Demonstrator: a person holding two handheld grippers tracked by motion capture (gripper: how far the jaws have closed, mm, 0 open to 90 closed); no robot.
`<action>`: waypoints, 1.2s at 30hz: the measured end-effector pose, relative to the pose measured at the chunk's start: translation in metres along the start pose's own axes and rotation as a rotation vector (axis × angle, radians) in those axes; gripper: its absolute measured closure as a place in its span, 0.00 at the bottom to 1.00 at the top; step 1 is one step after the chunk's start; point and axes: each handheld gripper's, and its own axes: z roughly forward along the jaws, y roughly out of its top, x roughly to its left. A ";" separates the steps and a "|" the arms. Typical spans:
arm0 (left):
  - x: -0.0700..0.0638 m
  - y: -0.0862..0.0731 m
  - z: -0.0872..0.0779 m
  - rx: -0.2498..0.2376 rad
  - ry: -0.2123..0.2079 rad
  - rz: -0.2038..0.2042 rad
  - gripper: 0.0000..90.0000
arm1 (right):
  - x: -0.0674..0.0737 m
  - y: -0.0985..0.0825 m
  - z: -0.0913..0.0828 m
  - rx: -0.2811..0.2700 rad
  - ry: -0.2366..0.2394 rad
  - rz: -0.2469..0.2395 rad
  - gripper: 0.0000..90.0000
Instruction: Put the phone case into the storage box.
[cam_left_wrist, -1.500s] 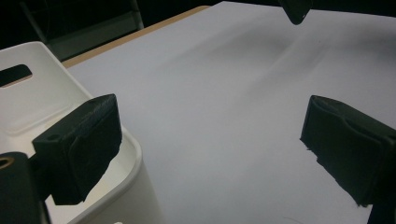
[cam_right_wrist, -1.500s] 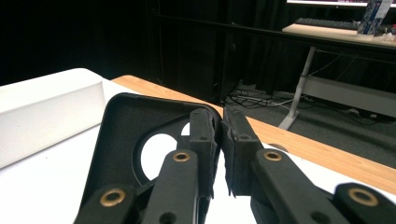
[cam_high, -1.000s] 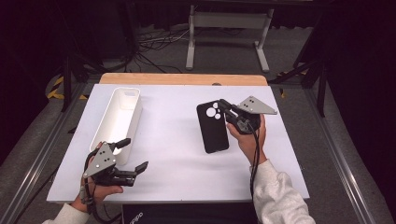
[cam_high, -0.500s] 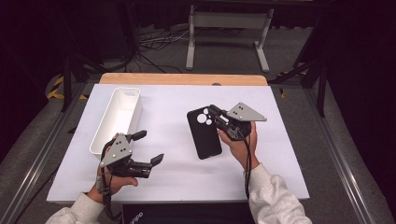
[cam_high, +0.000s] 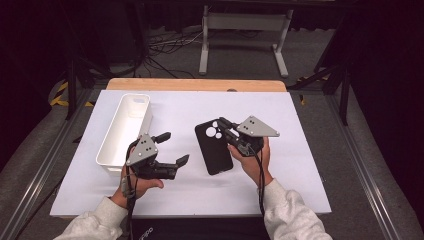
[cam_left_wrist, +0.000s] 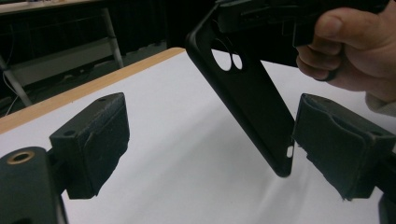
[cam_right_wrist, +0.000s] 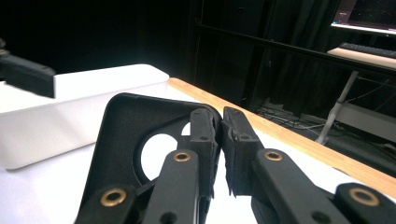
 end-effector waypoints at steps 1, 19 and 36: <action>0.000 0.001 0.001 0.000 -0.001 -0.002 0.13 | 0.001 0.000 0.000 -0.002 0.002 -0.001 0.93; 0.000 0.006 0.018 -0.004 0.024 -0.030 0.21 | 0.018 -0.003 0.001 -0.018 -0.005 -0.046 0.93; 0.009 0.006 0.027 0.017 0.043 -0.091 0.57 | 0.034 -0.005 -0.001 -0.064 -0.052 -0.131 0.93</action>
